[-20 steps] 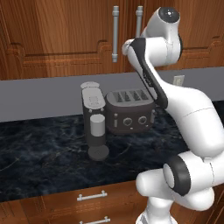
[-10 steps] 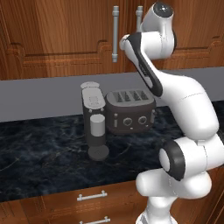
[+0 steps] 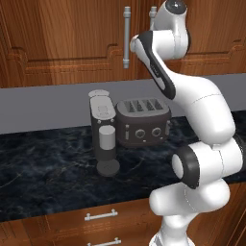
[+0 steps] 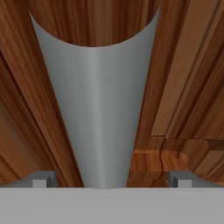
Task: Get the candle and the wine from the cabinet and move them to the dining counter.
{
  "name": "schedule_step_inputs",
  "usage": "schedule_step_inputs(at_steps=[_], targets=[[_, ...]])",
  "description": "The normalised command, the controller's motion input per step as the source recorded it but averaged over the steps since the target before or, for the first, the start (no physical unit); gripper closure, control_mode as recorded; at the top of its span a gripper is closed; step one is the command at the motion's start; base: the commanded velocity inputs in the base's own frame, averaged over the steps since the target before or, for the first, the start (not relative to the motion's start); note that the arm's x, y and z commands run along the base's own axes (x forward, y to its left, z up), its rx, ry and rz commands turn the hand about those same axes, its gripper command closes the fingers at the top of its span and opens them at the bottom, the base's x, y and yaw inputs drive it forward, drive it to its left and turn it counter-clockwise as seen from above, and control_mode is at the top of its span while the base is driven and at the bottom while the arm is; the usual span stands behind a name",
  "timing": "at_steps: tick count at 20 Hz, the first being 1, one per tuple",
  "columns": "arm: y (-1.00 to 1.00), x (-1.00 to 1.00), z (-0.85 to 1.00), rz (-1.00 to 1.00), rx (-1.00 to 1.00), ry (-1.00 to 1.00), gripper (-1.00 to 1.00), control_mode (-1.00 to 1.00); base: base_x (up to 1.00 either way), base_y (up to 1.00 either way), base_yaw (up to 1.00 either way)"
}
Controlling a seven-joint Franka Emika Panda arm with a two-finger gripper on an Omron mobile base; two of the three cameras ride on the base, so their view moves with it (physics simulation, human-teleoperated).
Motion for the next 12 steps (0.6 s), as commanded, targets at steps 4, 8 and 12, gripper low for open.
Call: schedule_step_inputs(at_steps=[4, 8, 12], targets=[[0.13, 0.22, -0.02, 0.0, 0.01, 0.0, 1.0, -1.0, 0.0, 0.0, 0.0], [0.0, 0.07, -0.08, 0.0, 0.06, -0.01, 1.0, -1.0, 0.0, 0.0, 0.0], [0.0, 0.03, -0.11, 0.0, 0.09, -0.1, 1.0, -1.0, 0.0, 0.0, 0.0]])
